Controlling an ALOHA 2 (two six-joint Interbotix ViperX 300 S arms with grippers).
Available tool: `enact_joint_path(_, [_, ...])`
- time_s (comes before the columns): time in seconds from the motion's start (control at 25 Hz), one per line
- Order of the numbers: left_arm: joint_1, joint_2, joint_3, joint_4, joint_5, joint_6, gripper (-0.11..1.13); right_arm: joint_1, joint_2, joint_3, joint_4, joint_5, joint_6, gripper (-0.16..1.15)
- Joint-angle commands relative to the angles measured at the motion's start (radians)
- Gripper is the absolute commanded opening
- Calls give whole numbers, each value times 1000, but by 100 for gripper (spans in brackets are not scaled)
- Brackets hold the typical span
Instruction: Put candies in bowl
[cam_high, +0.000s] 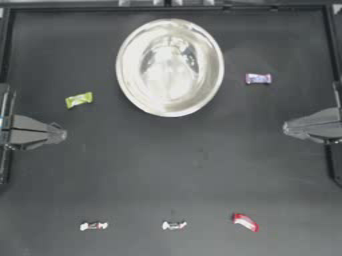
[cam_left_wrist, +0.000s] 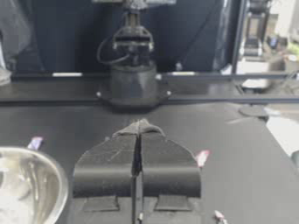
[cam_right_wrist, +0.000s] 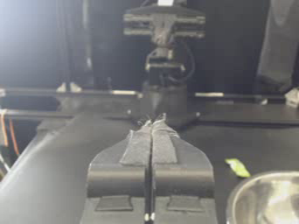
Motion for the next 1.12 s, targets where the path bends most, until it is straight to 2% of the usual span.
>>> enact_joint_path(0.04, [2, -17, -3, 8, -17, 15, -2, 5, -2, -25, 3, -14, 8, -4])
enact_joint_path(0.16, [2, -38, 5, 8, -6, 29, 7, 5, -5, -28, -2, -14, 11, 6])
enact_joint_path(0.36, [2, -28, 0, 6, 20, 31, 10, 5, -5, -23, -17, -11, 8, 16])
enact_joint_path(0.44, [2, -29, -2, 6, 23, 32, 19, 5, -5, -20, -41, -11, 6, 26])
enact_joint_path(0.52, [2, -28, -6, 6, 38, 32, 43, 5, -5, -18, -67, -15, 9, 45])
enact_joint_path(0.68, [2, -28, -17, 5, 84, 31, 102, 5, -3, -20, -78, -15, 11, 93])
enact_joint_path(0.72, [2, -28, -20, 5, 92, 31, 110, 5, -5, -18, -77, -15, 11, 103])
enact_joint_path(0.76, [2, -28, -23, 5, 104, 31, 109, 5, -5, -18, -77, -15, 11, 107])
enact_joint_path(0.88, [2, -28, -35, 3, 169, 31, 97, 5, -5, -17, -75, -15, 12, 100])
enact_joint_path(0.96, [20, -26, -51, -8, 235, 26, 98, 5, -5, -15, -74, -15, 12, 99])
enact_joint_path(1.04, [74, -26, -81, -29, 333, 26, 101, 5, -5, -15, -71, -15, 14, 99])
enact_joint_path(1.12, [170, -20, -118, -38, 472, 26, 101, 5, -5, -15, -64, -15, 14, 99])
